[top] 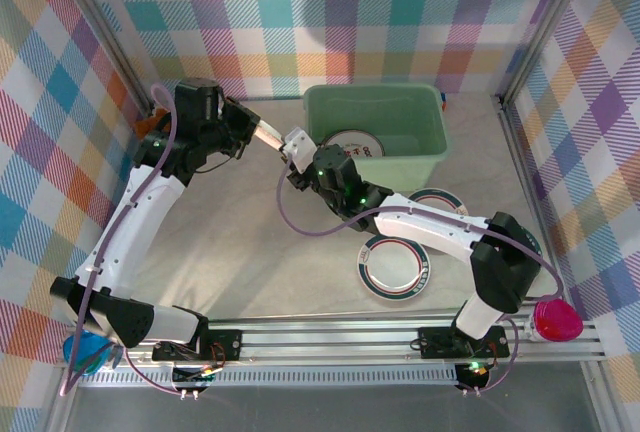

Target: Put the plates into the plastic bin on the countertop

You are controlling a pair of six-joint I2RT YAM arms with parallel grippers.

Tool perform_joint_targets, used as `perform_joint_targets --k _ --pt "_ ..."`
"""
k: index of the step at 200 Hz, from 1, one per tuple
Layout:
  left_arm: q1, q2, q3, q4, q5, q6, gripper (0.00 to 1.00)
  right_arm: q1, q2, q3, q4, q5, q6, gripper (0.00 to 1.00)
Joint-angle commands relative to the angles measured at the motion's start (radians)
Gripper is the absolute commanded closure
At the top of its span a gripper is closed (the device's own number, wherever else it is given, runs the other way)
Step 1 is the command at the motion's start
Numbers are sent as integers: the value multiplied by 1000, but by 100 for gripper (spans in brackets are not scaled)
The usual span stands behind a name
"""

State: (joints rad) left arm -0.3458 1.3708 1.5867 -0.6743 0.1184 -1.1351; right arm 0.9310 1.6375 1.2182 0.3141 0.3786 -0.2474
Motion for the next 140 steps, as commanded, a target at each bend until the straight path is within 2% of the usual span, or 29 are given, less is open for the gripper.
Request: perform_joint_targets --k 1,18,45,81,97,116,140 --pt "-13 -5 24 35 24 -3 96 9 -2 33 58 8 33 88" --pt "-13 -9 22 32 23 7 85 10 -12 38 45 27 58 91" --pt "-13 -25 12 32 17 27 74 9 -32 51 -3 27 102 100" --pt "-13 -47 15 43 12 61 56 -3 -52 81 -92 64 225 100" --pt "-13 -53 35 60 16 105 43 -30 -54 120 -181 54 281 100" --pt "-13 -39 76 54 23 184 34 -91 -53 186 -306 9 393 100" --pt "-13 3 149 26 53 285 31 -171 -71 233 -379 -66 475 100"
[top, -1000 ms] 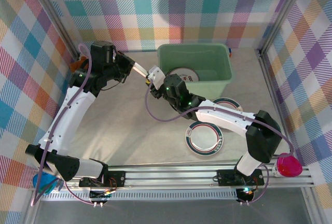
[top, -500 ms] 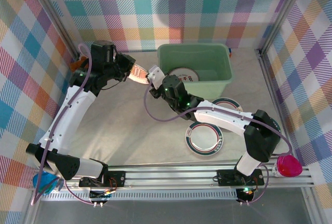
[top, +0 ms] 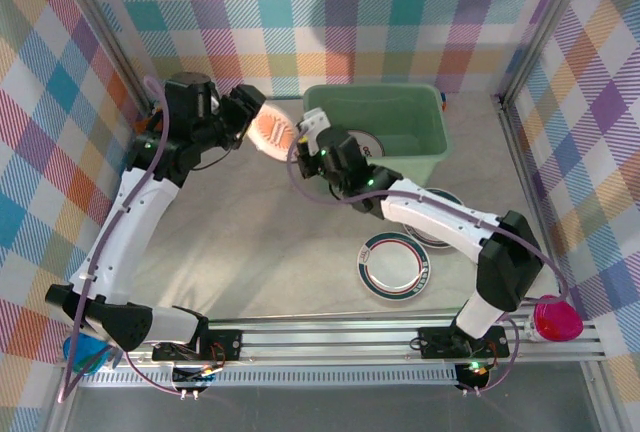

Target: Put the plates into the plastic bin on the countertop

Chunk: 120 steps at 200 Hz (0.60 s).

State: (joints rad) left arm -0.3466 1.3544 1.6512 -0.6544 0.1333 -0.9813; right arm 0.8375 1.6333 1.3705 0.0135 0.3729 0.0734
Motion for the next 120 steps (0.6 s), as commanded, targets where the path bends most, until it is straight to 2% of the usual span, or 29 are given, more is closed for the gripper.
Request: perform_joint_targets --k 1,47,74,98,120 --pt "-12 21 87 5 39 136 31 -81 -68 83 -83 -63 157 100" --pt "-11 92 154 -19 57 327 29 -285 -73 228 -331 -235 288 100" --pt "-10 164 176 -43 101 417 29 -443 -56 306 -472 -425 354 100" --pt "-10 255 198 -40 144 469 29 -550 6 403 -631 -609 352 100" --pt "-10 364 259 -67 168 500 32 -607 53 451 -729 -669 332 100"
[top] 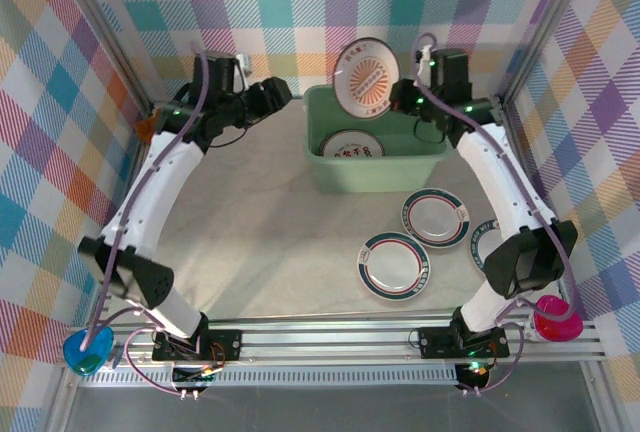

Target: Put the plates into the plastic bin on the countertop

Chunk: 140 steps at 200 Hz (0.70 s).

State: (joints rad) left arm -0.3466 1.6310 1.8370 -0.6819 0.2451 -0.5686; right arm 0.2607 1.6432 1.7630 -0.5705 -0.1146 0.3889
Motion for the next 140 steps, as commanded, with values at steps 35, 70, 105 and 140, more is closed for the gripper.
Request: perform_joint_targets --k 35,70,105,140 --pt "-14 260 155 -99 82 112 35 -88 82 31 -146 -277 28 100" --pt "-22 361 172 -72 104 139 36 -101 144 51 -199 -320 1 100" --pt "-52 475 274 -122 129 178 36 -128 181 58 -189 -366 21 100" --pt "-69 526 312 -202 31 204 44 -140 212 72 -216 -392 11 100"
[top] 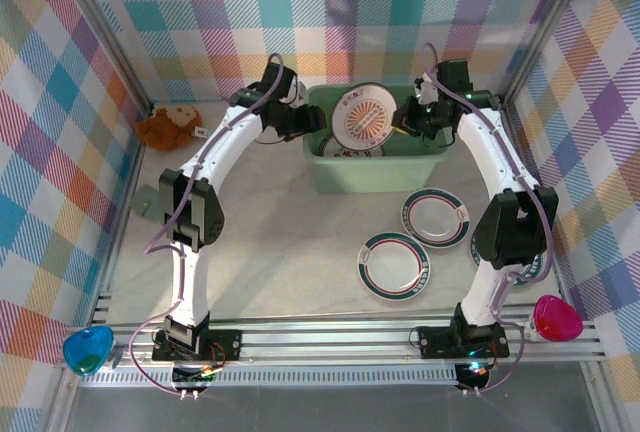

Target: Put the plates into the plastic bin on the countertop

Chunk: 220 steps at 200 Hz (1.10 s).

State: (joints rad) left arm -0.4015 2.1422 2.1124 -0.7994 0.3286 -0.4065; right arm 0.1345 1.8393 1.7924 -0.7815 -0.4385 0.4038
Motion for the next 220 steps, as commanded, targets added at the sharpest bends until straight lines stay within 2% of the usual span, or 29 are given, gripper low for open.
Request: perform_joint_targets --k 1,64,90,173,195,220 --pt "-14 16 36 -85 -56 43 44 -14 17 42 -5 -69 -4 100" --pt "-13 -1 14 -78 -197 -7 68 -30 41 42 15 -91 19 100" --pt "-12 -17 -2 -48 -237 -41 74 -30 38 42 22 -78 26 100" --pt "32 -151 -216 95 -352 -189 82 -24 47 39 105 -113 100 100" --pt "39 -168 -241 117 -338 -193 83 -6 71 74 94 -121 102 100" --pt "48 -183 -249 104 -266 -152 86 4 81 93 91 -129 113 100"
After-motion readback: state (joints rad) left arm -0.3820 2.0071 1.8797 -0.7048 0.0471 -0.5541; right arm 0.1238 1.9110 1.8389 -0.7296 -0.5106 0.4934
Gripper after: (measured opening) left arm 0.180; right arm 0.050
